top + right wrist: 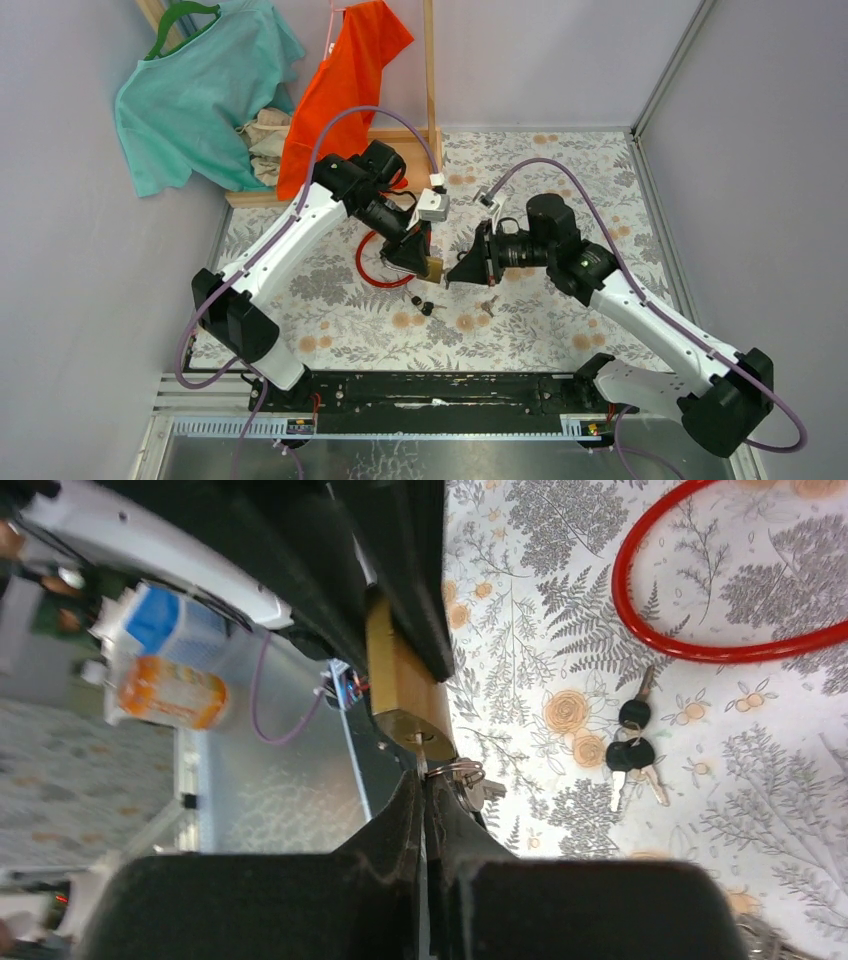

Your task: Unlock with the key

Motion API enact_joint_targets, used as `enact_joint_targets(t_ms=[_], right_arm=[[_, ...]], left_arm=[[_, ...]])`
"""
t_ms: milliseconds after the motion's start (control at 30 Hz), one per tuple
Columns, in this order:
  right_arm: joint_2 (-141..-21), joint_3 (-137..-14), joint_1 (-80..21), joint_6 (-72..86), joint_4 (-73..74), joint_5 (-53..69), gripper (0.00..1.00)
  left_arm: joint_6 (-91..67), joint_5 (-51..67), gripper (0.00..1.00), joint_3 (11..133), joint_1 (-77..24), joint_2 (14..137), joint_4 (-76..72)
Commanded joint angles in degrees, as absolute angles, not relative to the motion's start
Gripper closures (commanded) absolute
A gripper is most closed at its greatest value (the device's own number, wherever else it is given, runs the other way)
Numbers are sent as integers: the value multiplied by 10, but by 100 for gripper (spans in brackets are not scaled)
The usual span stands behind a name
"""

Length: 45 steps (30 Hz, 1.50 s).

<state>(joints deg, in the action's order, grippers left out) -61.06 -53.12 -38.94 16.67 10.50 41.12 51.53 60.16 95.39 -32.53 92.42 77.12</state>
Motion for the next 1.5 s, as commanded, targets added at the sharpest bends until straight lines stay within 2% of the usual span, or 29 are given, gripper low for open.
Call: enact_joint_targets(t_ms=[0,167,500,533,600,700,767,800,1000,1200,1333,1467], right_arm=[[-616,-497,-339,356,-81,554,100],[-633,-477,-315,441,-151,603,100],[-655,-503,-301,458,-95,624,99],[-656,-516,-301,436,-65,614,91],[-652,-560,-301,341,45,557,58],[-617,-596,-302,233,111,481,19],[-583,-571,-306,211,75,457,3],[-571,-558,-307,206,42,453,0],[-600,-580,-349,128,61,452,0],[-630,-582,-385,155,15,498,6],[-633,-571,-399,175,-12,520,12],[-641,-563,-402,188,-13,525,26]], left_arm=[[482,544,100,941,-336,893,630],[463,527,100,922,-336,868,610],[451,480,100,888,-336,828,591],[444,484,100,885,-336,825,590],[417,508,100,876,-336,816,586],[334,571,100,817,-337,801,537],[265,597,99,764,-337,781,482],[233,601,98,742,-337,776,451],[181,647,98,725,-334,771,424],[193,722,98,752,-318,774,454],[192,739,98,756,-307,772,455],[199,748,98,761,-298,772,461]])
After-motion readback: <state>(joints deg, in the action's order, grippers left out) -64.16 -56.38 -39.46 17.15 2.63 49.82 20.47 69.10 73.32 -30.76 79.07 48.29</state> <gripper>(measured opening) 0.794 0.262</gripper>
